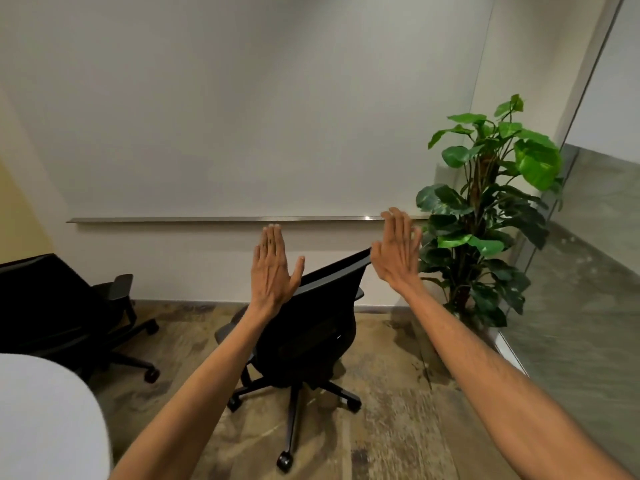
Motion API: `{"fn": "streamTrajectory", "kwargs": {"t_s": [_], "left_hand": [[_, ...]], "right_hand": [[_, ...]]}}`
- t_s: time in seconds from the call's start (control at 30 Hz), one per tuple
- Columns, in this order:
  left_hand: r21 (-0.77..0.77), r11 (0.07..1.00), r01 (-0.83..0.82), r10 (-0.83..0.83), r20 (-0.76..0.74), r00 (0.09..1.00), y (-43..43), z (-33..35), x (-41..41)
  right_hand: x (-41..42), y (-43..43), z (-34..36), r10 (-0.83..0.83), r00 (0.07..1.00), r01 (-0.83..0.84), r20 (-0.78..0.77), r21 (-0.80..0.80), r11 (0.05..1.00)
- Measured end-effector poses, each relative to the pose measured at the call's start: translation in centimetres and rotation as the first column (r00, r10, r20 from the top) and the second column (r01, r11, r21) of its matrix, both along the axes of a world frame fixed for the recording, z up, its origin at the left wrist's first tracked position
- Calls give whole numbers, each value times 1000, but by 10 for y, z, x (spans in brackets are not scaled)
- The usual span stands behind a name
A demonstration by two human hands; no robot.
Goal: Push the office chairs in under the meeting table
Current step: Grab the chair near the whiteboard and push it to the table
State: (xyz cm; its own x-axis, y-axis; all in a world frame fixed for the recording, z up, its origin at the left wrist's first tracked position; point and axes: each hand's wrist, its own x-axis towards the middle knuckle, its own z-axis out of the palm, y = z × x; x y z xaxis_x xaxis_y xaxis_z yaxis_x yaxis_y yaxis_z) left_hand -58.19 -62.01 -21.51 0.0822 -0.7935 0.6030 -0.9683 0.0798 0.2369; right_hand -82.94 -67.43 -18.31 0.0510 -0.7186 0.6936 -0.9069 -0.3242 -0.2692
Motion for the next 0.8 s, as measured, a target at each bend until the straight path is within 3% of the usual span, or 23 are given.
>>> {"fn": "streamTrajectory", "kwargs": {"t_s": [0.2, 0.33, 0.4, 0.53, 0.7, 0.8], "left_hand": [[136, 988, 73, -71, -17, 997, -59, -35, -26], [389, 918, 78, -103, 45, 994, -84, -64, -33], [472, 879, 71, -122, 77, 990, -92, -79, -29], [591, 804, -61, -23, 133, 991, -114, -93, -9], [696, 702, -152, 15, 199, 980, -130, -96, 5], [695, 674, -251, 119, 232, 965, -134, -99, 15]], "right_hand": [[9, -67, -43, 138, 986, -121, -92, 174, 977], [2, -106, -78, 339, 902, -150, -268, 541, 828], [-3, -122, -94, 384, 865, -103, -325, 632, 768], [-3, -161, -107, 428, 836, -183, -343, 561, 807], [22, -210, -112, 562, 706, -170, -431, 667, 725], [34, -232, -134, 590, 665, -295, -458, 565, 770]]}}
